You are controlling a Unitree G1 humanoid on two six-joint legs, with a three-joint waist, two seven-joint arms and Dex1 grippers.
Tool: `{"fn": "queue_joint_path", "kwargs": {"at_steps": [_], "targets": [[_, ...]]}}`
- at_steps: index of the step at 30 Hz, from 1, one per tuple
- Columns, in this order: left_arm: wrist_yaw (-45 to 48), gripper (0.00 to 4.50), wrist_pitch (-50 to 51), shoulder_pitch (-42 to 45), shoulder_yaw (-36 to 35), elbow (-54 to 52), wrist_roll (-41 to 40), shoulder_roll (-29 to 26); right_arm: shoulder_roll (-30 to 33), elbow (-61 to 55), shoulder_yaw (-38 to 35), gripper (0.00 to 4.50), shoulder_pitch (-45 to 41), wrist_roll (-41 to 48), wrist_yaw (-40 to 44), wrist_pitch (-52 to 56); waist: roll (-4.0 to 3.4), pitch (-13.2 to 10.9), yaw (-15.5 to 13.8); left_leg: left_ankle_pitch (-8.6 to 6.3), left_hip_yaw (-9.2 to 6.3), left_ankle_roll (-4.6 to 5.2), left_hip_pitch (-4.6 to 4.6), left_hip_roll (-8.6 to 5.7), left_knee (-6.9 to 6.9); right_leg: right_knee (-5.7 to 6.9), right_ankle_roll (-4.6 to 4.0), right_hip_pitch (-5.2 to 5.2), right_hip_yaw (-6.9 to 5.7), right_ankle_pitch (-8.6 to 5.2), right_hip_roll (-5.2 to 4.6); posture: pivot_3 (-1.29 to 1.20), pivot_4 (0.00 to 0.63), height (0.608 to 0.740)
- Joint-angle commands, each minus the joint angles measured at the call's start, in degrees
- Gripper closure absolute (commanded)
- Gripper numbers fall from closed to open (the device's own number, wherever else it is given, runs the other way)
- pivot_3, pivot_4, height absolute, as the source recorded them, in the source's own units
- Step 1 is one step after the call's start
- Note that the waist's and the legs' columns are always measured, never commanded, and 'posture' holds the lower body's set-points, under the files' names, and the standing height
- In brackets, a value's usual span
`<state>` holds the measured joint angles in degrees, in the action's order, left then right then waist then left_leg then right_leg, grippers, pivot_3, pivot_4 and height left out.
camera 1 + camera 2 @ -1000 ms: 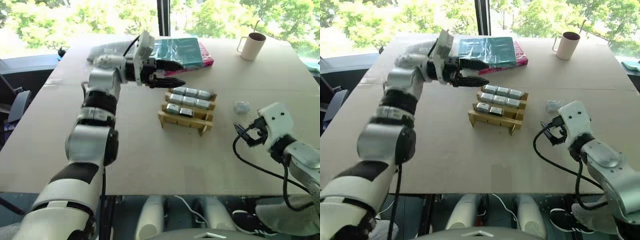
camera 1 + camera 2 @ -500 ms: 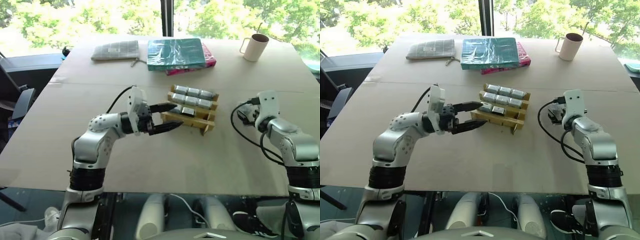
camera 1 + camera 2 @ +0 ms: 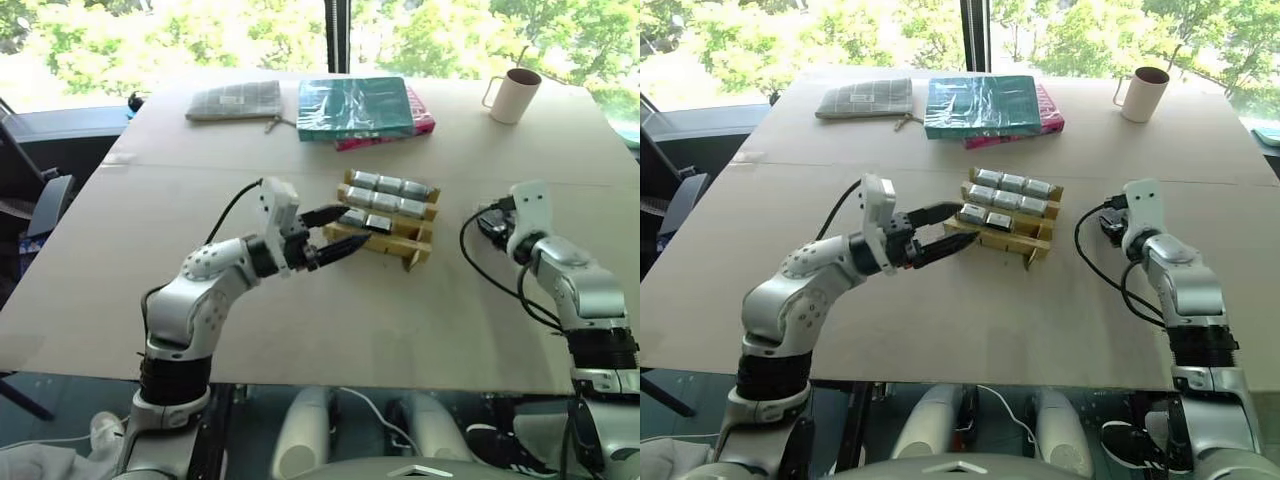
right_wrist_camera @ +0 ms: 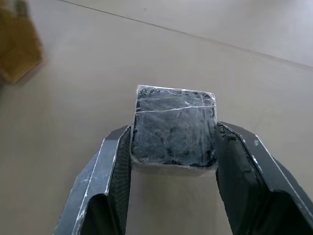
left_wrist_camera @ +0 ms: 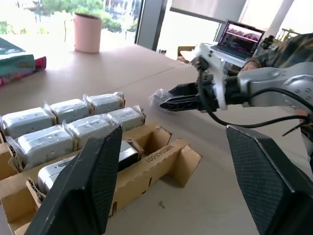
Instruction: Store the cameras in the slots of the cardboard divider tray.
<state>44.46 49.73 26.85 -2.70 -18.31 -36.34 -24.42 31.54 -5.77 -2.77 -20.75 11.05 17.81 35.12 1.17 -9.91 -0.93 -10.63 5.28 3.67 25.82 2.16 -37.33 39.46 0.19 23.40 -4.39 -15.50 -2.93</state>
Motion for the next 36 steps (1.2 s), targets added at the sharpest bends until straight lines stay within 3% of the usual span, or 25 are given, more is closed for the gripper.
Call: {"fn": "queue_joint_path", "kwargs": {"at_steps": [1, 3, 6, 18, 22, 25, 26, 31, 36], "targets": [[-2.9, 1.02, 15.4, 7.6, -0.9, 1.0, -10.2, 1.2, 8.5, -21.6, 4.6, 2.63, 4.1, -4.9, 8.1, -8.4, -0.03, 0.0, 0.2, 0.0, 0.02, 0.0, 0.0, 0.0, 0.0, 0.01, 0.1, 0.02, 0.03, -0.06, -0.01, 0.0, 0.15, 0.74], [-5.1, 1.02, 20.0, 11.1, -1.6, 3.5, -13.0, 3.5, 12.3, -29.6, 7.9, 2.63, 5.9, -6.5, 11.8, -9.5, -0.03, 0.0, 0.5, 0.0, 0.02, 0.0, -0.05, 0.0, -0.01, 0.0, 0.12, 0.0, 0.07, -0.07, 0.03, 0.0, 0.15, 0.74], [-8.1, 1.02, 24.7, 16.8, -3.7, 9.2, -16.9, 8.1, 12.4, -37.7, 10.2, 2.63, 4.4, -6.1, 13.2, -7.3, 0.05, 0.0, 0.8, 0.02, 0.0, -0.05, -0.17, 0.09, -0.01, 0.04, 0.12, -0.04, 0.1, -0.08, 0.16, 0.0, 0.15, 0.74], [-9.8, 1.02, 26.6, 22.2, -3.5, 15.5, -17.7, 10.1, 8.2, -42.7, 11.0, 2.63, 2.2, -6.6, 12.5, -2.3, 0.06, 0.0, 0.1, 0.03, 0.01, -0.06, -0.12, 0.0, -0.06, 0.1, 0.09, -0.04, 0.06, -0.07, 0.0, 0.0, 0.15, 0.74], [-10.2, 2.16, 26.7, 22.8, -4.5, 16.6, -18.2, 10.3, 7.4, -43.2, 11.0, 2.63, 2.2, -6.8, 12.5, -1.3, 0.06, 0.0, 0.1, 0.03, 0.0, -0.06, -0.13, 0.0, -0.06, 0.1, 0.09, -0.04, 0.05, -0.07, 0.0, 0.0, 0.15, 0.74], [-10.1, 3.48, 26.7, 23.2, -4.6, 17.0, -18.4, 9.9, 7.0, -43.1, 10.7, 2.63, 2.3, -6.7, 12.6, -0.9, 0.06, 0.0, 0.1, 0.03, 0.01, -0.06, -0.13, 0.0, -0.06, 0.1, 0.09, -0.04, 0.06, -0.07, -0.02, 0.0, 0.15, 0.74], [-9.7, 3.63, 26.3, 23.4, -4.4, 17.3, -18.2, 9.5, 6.4, -43.0, 9.6, 2.63, 2.6, -4.0, 13.7, 0.5, 0.06, 0.0, 0.1, 0.03, 0.01, -0.06, -0.13, 0.0, -0.06, 0.1, 0.09, -0.04, 0.05, -0.07, -0.02, 0.0, 0.15, 0.74], [-3.8, 3.63, 18.5, 25.4, -0.6, 20.5, -13.2, 6.6, 5.6, -42.7, 5.7, 0.19, 4.3, -2.3, 12.7, 2.6, 0.06, 0.0, 0.1, 0.03, 0.01, -0.06, -0.13, 0.0, -0.05, 0.1, 0.04, -0.04, 0.04, -0.04, -0.01, 0.0, 0.15, 0.74], [20.7, 3.63, -10.2, 32.2, 14.0, 35.1, 4.8, 0.4, 4.5, -46.0, -8.2, 0.08, 14.2, 7.1, 15.5, 8.6, 0.07, 0.0, -0.5, 0.02, -0.02, -0.06, -0.06, -0.06, -0.04, 0.01, -0.13, -0.04, -0.11, 0.05, -0.05, 0.0, 0.15, 0.74]]}}
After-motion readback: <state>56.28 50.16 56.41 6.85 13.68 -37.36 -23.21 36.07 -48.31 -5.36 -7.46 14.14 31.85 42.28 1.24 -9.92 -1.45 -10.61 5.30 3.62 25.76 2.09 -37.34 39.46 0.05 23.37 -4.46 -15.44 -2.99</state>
